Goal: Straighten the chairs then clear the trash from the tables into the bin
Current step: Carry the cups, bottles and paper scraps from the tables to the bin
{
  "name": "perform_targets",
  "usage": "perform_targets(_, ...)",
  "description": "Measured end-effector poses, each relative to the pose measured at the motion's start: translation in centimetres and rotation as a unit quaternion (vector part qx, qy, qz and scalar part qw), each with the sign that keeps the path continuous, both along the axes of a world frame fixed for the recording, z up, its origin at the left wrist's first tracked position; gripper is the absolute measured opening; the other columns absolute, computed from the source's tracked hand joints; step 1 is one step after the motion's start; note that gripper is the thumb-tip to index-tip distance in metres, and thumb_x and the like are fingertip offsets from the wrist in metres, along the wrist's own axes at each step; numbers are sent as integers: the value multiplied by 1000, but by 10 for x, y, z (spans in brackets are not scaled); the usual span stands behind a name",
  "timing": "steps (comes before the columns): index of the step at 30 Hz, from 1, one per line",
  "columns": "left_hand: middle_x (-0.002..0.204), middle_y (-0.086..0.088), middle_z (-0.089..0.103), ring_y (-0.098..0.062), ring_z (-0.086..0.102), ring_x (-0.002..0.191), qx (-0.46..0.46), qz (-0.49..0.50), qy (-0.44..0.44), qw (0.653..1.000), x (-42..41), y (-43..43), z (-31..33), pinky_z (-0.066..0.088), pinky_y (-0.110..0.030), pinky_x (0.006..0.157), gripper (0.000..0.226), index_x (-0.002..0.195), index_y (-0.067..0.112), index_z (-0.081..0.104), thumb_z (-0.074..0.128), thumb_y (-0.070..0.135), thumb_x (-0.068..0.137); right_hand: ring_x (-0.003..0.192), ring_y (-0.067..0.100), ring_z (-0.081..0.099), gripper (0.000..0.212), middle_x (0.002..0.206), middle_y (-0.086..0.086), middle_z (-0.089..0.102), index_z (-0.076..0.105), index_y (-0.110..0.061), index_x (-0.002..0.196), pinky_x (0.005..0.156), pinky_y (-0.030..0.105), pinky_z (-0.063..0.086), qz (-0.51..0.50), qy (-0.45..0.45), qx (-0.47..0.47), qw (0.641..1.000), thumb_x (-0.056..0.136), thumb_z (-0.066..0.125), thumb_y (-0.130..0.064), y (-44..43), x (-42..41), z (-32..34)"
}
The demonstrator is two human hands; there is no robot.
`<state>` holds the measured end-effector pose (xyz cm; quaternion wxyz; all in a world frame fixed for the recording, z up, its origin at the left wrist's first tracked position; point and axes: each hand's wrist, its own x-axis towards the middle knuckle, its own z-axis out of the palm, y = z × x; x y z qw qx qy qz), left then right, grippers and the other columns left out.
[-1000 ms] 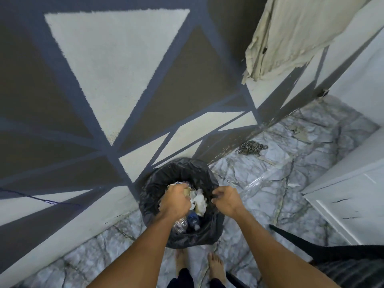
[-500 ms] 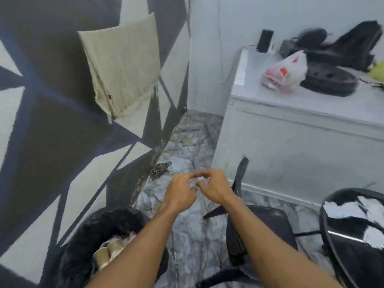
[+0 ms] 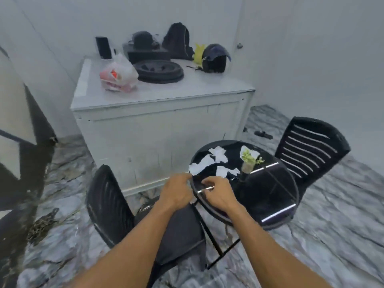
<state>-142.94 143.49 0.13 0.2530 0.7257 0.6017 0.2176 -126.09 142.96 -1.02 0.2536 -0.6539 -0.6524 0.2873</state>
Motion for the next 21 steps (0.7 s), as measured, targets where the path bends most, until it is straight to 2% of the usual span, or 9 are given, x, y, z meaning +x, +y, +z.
perform_targets(4,123,-3,67,-23,59,115,-11,-41,16,999,96,16,-4,47,-31,94,47,128,17,63,62,13,81,99,9,65,34,110,-3,72,71,-17,113,92,23,50,-27,-10,-19,999,79,71,-16,9,91,-9)
perform_targets(6,116,1,68,-22,59,114,-18,-51,24,998,130,23,-10,50,-37,94,45,125,21,63,61,18,80,99,8,64,35,112,-5,71,71,-20,114,89,21,49,-38,-12,-31,999,79,71,-18,14,125,-14)
perform_targets(8,106,4,67,-21,58,110,-33,-58,44,997,155,30,-15,50,-36,88,39,119,24,63,60,21,80,96,7,63,35,110,-6,71,70,-20,114,85,19,46,-45,-11,-34,998,79,71,-19,20,151,-17)
perform_targets(12,127,0,62,-19,51,124,-36,-47,71,996,190,61,-27,45,-36,98,52,137,23,55,64,24,85,88,4,61,36,106,-7,72,70,-20,116,81,17,45,-51,0,-36,998,80,72,-20,45,185,-25)
perform_targets(16,137,1,58,-20,46,133,-37,-42,74,996,215,101,-39,42,-37,104,55,141,21,51,64,22,87,89,5,60,36,107,-7,70,69,-20,117,86,21,49,-39,-2,-39,998,81,73,-20,84,209,-35)
perform_targets(18,136,1,60,-20,48,131,-38,-36,76,996,225,123,-47,43,-36,103,52,138,20,54,64,21,87,93,5,59,37,111,-6,69,68,-20,118,86,19,46,-30,-8,-39,999,82,72,-20,109,219,-41)
perform_targets(21,120,-2,67,-23,58,117,-46,-19,71,996,240,161,-64,47,-35,91,38,123,17,63,64,18,85,102,10,62,33,113,-5,69,69,-22,115,89,21,47,-12,-28,-34,999,82,70,-18,152,234,-50)
